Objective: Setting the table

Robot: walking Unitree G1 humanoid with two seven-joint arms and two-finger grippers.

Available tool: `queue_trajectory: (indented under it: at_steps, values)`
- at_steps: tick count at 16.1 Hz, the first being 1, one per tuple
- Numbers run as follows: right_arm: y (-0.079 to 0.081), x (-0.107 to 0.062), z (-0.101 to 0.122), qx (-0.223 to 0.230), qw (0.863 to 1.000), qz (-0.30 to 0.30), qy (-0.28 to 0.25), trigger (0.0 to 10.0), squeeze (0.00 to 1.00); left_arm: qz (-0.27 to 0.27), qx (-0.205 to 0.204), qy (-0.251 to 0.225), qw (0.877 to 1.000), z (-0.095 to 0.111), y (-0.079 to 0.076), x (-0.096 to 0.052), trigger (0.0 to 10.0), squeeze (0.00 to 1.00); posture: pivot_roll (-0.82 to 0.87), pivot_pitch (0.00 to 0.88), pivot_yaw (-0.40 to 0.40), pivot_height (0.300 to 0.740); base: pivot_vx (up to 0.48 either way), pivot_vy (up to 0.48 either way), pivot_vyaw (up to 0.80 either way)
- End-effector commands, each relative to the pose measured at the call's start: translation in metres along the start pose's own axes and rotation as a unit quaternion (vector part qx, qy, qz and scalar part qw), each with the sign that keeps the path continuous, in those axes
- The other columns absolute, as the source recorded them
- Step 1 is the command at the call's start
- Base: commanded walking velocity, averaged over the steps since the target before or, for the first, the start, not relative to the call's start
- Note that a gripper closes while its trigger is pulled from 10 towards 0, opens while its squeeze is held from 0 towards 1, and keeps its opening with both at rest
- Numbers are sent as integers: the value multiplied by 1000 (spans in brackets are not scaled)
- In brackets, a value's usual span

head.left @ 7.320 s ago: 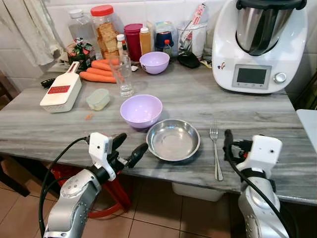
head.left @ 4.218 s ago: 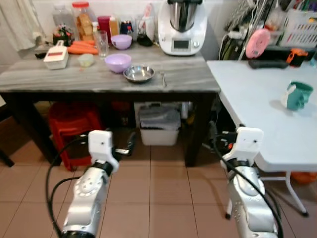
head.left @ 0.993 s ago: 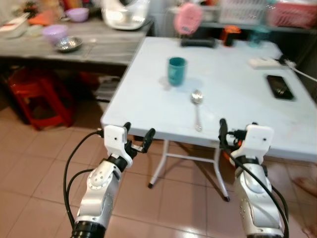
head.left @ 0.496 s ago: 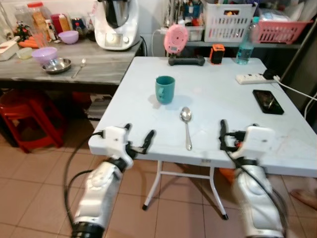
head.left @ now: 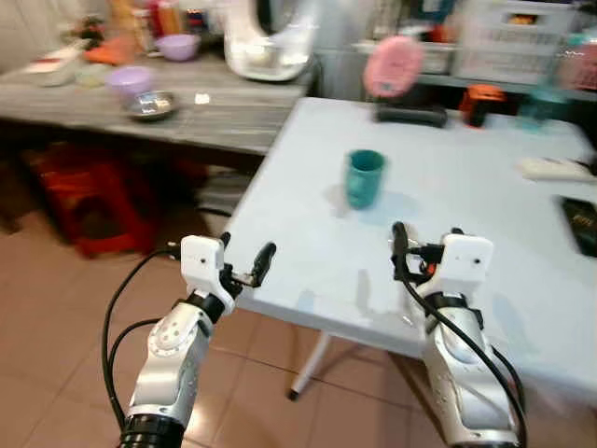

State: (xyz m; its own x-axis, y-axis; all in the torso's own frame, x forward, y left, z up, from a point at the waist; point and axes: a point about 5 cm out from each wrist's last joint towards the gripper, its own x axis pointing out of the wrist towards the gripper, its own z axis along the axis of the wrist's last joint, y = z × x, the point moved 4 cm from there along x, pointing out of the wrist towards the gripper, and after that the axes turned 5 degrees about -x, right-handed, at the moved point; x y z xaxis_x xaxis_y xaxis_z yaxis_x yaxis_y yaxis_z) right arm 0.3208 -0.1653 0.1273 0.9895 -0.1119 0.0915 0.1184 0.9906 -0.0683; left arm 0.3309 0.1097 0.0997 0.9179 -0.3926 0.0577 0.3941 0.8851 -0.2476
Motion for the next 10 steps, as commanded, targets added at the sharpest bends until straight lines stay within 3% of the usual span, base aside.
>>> queue_trajectory:
  at_steps: [1,4,9,10]
  values:
    - [-7,0,4,-6,1000,-7,-7,10000,0,-11,-5,-7,1000,2,-7,2,10000,0,-73,0,23,740,0,0,650]
    - [-8,0,4,-6,1000,-8,-6,10000,0,-21,-2,6,1000,-2,-8,-1,10000,0,-75,0,18,740,0,0,0]
    - [-10,-4,-6,5,999,-26,21,10000,0,-71,21,64,995,-19,-5,-20,10000,0,-71,0,21,740,0,0,0]
    - [-9,-5,-7,6,999,-26,24,10000,0,-83,21,68,994,-20,-6,-22,10000,0,-71,0,21,740,0,0,-800]
